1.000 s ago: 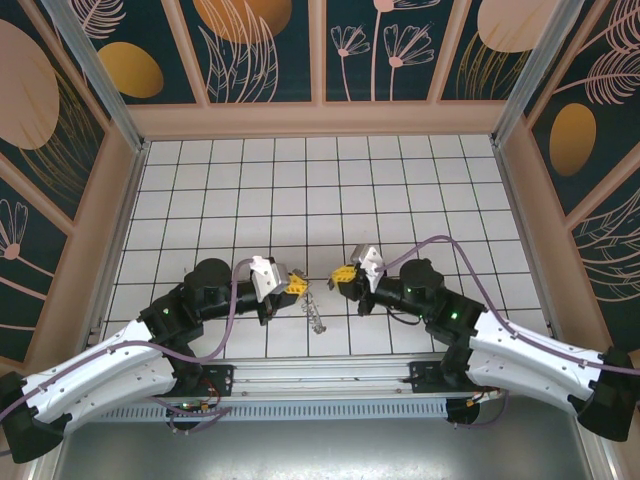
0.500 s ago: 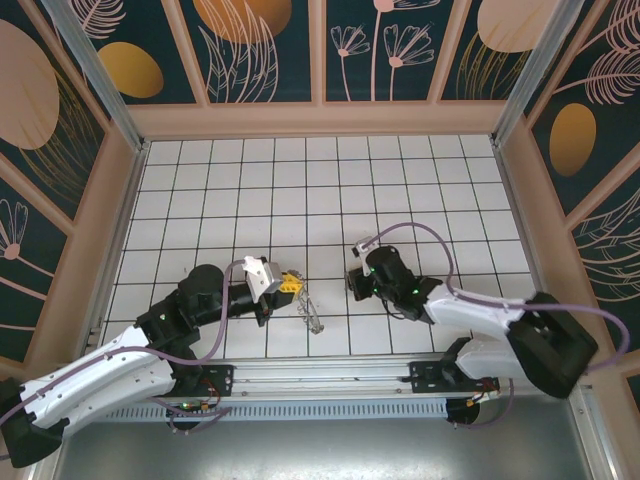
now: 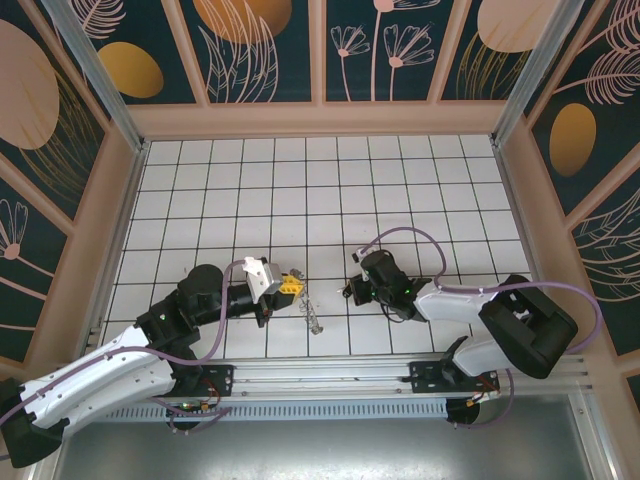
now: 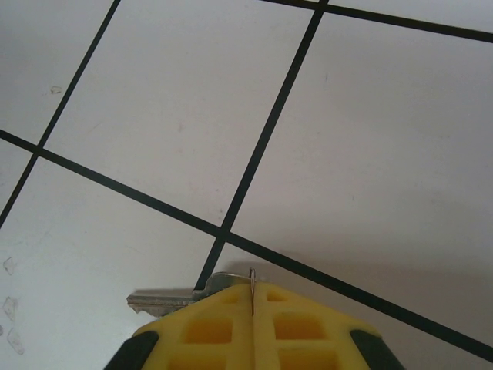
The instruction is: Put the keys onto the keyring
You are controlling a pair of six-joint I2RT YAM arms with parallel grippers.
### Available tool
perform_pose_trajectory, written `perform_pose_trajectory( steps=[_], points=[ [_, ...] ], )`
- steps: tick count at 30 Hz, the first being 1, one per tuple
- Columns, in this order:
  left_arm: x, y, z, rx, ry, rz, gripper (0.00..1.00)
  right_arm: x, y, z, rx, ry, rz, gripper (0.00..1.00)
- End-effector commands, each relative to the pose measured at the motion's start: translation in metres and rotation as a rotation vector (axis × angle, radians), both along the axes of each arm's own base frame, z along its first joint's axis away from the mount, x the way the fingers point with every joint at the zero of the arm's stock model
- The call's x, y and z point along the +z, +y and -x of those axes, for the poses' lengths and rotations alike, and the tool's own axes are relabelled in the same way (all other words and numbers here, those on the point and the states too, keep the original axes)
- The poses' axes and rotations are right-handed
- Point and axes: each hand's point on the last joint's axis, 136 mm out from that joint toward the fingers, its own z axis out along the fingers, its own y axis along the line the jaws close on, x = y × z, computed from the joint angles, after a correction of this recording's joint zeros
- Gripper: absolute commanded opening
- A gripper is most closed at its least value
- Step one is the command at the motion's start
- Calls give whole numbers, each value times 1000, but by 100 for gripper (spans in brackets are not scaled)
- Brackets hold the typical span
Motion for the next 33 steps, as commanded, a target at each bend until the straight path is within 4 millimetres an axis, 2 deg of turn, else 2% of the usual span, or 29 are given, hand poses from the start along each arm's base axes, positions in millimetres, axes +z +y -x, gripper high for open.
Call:
perform_pose_trajectory(
  steps=[1, 7, 9, 16, 23, 33],
  points=[
    [22, -2, 4, -20, -36, 77, 0, 14, 2, -3, -26, -14, -53, 16],
    [20, -2, 3, -15, -31, 78, 0, 41, -4, -8, -46, -42, -59, 33],
    [20, -2, 2, -13, -28, 78, 0, 44, -5, -12, -29, -29, -55, 36],
    [22, -1, 2, -9, -29, 80, 0, 31, -7, -20, 16, 72, -55, 36],
    [22, -2, 2, -10, -30, 81, 0, 19, 7, -4, 107, 188, -104, 32],
    [22, -4, 2, -19, -36, 80, 0, 12, 4, -10, 72, 198, -95, 30]
  ],
)
